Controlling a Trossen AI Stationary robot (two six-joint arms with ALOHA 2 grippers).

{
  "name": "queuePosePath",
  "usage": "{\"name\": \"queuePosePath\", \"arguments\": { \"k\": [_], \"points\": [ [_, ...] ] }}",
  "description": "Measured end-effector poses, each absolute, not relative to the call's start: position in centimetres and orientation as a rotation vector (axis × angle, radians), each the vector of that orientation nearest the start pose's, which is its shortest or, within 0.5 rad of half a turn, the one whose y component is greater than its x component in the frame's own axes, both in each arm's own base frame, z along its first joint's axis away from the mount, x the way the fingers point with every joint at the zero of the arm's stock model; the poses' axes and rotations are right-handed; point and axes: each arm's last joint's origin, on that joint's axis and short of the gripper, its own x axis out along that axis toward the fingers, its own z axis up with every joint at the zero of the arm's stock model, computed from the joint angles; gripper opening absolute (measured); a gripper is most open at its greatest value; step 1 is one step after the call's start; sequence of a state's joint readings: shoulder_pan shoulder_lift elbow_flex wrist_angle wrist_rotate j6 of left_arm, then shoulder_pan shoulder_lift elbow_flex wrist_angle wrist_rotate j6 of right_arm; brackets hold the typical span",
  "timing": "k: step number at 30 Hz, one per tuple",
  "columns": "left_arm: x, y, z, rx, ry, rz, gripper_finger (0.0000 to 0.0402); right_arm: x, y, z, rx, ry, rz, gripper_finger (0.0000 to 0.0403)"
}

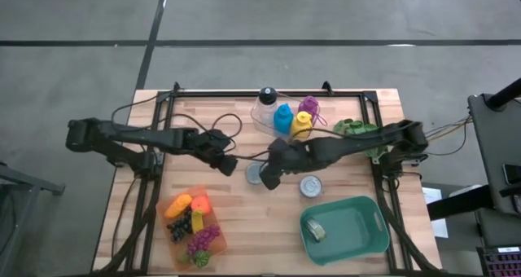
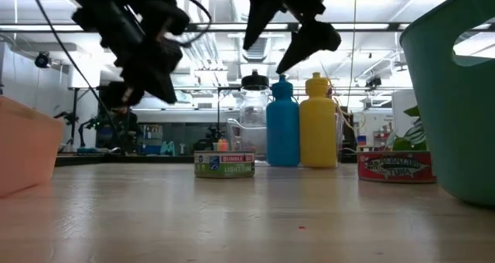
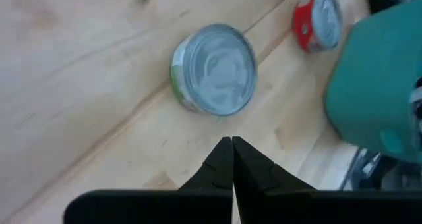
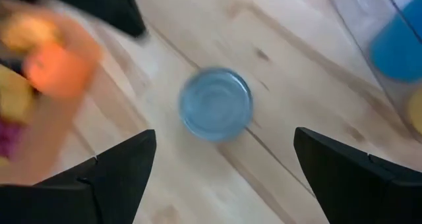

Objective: Pick & Place Food Item
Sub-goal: Put the green tuna can into the green bin

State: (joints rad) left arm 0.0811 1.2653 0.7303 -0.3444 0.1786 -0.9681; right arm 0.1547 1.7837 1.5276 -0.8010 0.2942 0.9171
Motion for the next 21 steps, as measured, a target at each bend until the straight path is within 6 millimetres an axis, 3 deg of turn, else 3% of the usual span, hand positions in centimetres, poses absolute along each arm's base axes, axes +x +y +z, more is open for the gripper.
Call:
{"name": "queuePosePath", "arguments": {
  "k": [5, 11, 21],
  "points": [
    [25.7, 1.6, 18.7, -0.96, 0.935, 0.331, 0.0001, 35.8, 4.5, 26.6, 0.676, 0.718, -0.595, 0.0358],
    [26.3, 2.0, 16.8, -0.957, 0.997, 0.37, 0.0001, 34.0, 4.2, 23.1, 0.78, 0.745, -0.716, 0.0358],
    [28.2, 3.0, 15.8, -0.972, 0.886, 0.347, 0.0001, 33.9, 4.2, 19.4, 0.802, 0.791, -0.769, 0.0358]
  ]
}}
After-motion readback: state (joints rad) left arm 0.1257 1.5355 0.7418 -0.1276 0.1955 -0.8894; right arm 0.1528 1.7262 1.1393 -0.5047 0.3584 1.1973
